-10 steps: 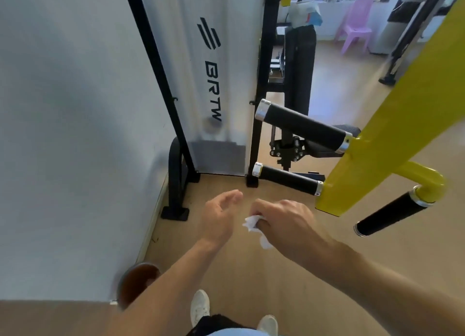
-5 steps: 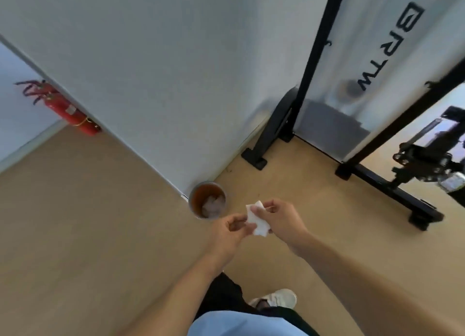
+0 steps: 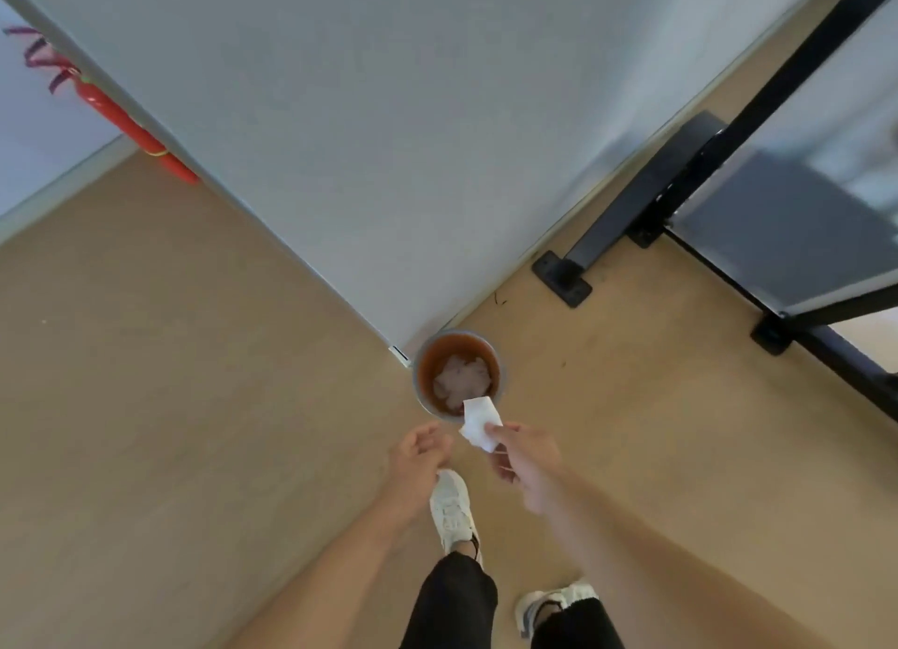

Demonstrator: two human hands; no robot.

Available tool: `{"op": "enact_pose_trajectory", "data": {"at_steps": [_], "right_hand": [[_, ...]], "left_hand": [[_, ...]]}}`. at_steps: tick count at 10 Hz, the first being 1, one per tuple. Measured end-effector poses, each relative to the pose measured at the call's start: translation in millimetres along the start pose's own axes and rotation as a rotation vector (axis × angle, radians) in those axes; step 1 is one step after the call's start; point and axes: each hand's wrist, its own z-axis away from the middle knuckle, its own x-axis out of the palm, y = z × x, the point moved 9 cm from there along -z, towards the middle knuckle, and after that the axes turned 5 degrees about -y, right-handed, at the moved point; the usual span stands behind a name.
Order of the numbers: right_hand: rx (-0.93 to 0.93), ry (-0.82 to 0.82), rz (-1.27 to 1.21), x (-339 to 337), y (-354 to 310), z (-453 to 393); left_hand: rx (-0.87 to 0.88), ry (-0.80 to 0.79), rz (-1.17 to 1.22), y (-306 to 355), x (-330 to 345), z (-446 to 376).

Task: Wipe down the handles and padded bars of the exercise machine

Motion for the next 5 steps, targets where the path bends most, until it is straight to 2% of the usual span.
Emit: {"op": "enact_pose_trajectory", "data": {"at_steps": [2,3,4,5], "right_hand": [[0.124,0.102,-0.193,25,10,-95],[0.193,0.048,-0.202,40,18,-118],[0.243,0.041,-0.107,41,29,-117],[0.198,0.078,-0.062,33,30,-105]], "left_hand": [[-0.024,0.062,-0.023,-29,-42,-45],[-0.030,0.093,-0.063,-47,-55,-49],[-0.059,0.103,-0.043,-61,-62,-45],[-0.076,0.093,-0.031,-63,-59,-41]]}}
